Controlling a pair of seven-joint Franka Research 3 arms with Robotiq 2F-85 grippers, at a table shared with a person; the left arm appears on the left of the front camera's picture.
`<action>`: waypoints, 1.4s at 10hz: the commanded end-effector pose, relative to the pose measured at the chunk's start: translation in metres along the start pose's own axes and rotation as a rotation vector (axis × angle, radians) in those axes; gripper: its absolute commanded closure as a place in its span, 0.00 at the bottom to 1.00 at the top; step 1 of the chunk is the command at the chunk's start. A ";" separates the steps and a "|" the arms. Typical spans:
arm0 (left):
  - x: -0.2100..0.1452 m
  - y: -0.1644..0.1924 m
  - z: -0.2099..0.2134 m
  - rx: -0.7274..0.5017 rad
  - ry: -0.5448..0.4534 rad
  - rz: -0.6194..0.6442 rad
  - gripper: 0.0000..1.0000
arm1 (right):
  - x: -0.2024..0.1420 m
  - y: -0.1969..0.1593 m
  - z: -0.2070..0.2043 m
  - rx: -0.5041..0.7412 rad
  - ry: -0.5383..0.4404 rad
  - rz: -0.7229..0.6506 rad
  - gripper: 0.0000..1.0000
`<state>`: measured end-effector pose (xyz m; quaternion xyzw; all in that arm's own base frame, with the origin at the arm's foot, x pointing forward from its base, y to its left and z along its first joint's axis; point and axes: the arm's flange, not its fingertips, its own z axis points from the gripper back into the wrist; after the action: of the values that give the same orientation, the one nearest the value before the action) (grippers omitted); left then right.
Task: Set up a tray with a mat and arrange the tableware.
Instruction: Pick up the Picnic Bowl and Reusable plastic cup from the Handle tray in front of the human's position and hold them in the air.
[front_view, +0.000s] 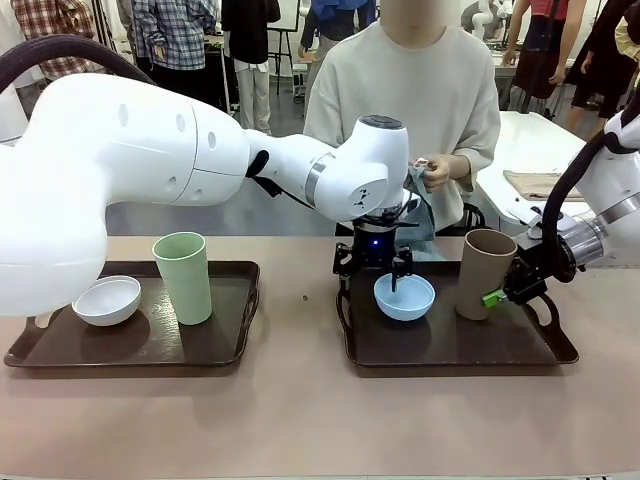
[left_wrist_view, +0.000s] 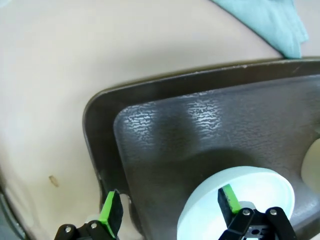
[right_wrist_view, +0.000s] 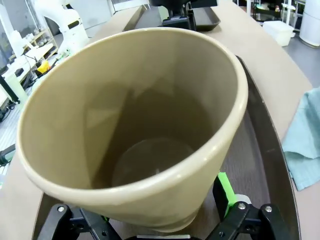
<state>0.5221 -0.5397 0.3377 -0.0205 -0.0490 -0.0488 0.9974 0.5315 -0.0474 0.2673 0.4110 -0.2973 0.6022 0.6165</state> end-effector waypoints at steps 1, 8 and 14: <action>0.006 -0.009 0.006 -0.023 0.038 0.007 0.00 | -0.002 -0.010 0.000 0.015 0.029 -0.016 0.00; 0.002 -0.011 0.002 -0.048 0.084 -0.041 1.00 | -0.006 -0.012 0.000 0.036 -0.001 0.013 0.79; 0.004 -0.010 0.005 -0.044 0.098 -0.024 1.00 | -0.004 -0.010 0.003 0.033 0.010 0.014 1.00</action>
<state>0.5188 -0.5464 0.3484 -0.0448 -0.0173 -0.0569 0.9972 0.5387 -0.0481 0.2624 0.4164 -0.2965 0.6030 0.6124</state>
